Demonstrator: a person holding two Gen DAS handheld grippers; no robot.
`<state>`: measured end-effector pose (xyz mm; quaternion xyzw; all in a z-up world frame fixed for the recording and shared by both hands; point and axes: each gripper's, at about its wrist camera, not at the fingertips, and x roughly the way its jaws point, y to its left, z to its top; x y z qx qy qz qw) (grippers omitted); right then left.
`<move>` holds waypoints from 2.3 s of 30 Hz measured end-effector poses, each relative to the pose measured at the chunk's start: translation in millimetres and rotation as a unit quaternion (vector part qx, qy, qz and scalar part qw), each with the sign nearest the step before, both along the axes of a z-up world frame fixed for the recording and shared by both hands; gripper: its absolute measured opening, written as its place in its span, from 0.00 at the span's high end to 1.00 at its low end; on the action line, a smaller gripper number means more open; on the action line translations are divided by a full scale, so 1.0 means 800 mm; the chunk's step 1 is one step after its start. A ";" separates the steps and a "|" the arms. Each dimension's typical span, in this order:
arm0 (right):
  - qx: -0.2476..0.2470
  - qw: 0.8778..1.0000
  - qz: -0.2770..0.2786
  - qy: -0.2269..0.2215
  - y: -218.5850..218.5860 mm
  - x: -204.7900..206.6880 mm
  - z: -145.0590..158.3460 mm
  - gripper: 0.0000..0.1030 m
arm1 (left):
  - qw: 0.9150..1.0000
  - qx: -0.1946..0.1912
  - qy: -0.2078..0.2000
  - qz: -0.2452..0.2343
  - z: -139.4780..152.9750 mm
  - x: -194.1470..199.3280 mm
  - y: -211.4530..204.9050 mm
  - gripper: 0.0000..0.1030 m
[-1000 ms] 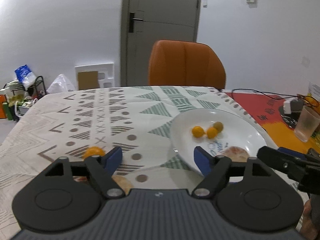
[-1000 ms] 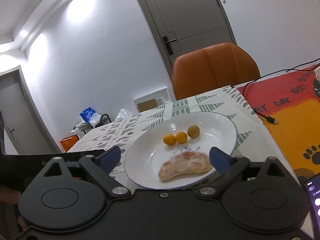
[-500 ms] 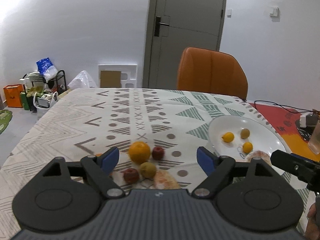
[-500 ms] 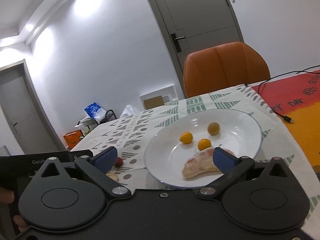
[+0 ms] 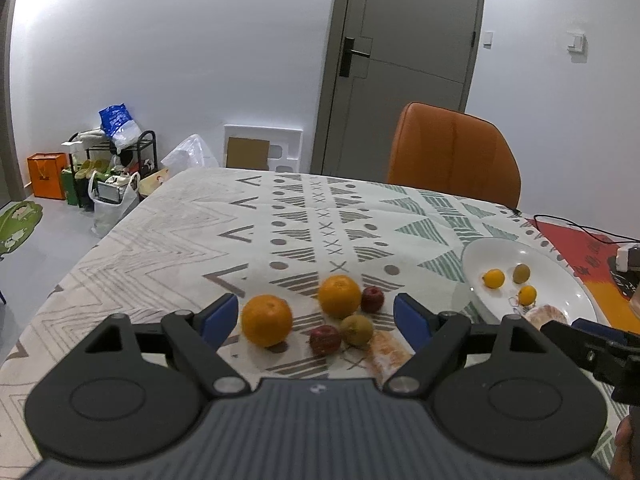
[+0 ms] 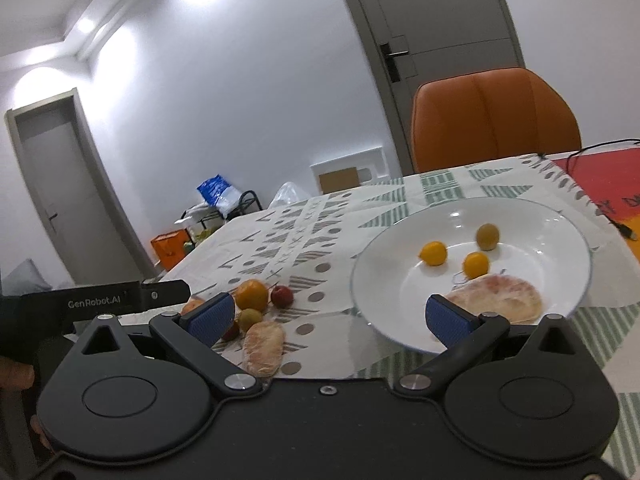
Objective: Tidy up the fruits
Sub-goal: 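Move both open tools back toward the remaining fruit, then grasp a large orange with the left tool while the right tool grasps another peeled pomelo segment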
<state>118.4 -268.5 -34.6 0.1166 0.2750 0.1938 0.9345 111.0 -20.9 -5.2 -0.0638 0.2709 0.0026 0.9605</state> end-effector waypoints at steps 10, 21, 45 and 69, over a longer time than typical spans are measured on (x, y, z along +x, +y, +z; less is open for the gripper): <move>-0.006 1.000 0.031 0.001 0.027 0.004 -0.003 0.00 | 1.000 -0.012 0.006 0.011 -0.012 -0.003 0.025 0.19; -0.016 0.998 0.059 0.022 0.056 0.015 -0.013 0.24 | 0.999 -0.029 0.008 0.023 -0.025 0.002 0.046 0.22; -0.048 0.992 0.084 0.086 0.101 0.052 -0.051 0.46 | 0.997 -0.061 0.029 0.023 -0.056 0.044 0.062 0.41; -0.063 0.991 0.102 0.064 0.115 0.042 -0.046 0.69 | 0.998 -0.052 0.018 0.017 -0.037 0.026 0.061 0.63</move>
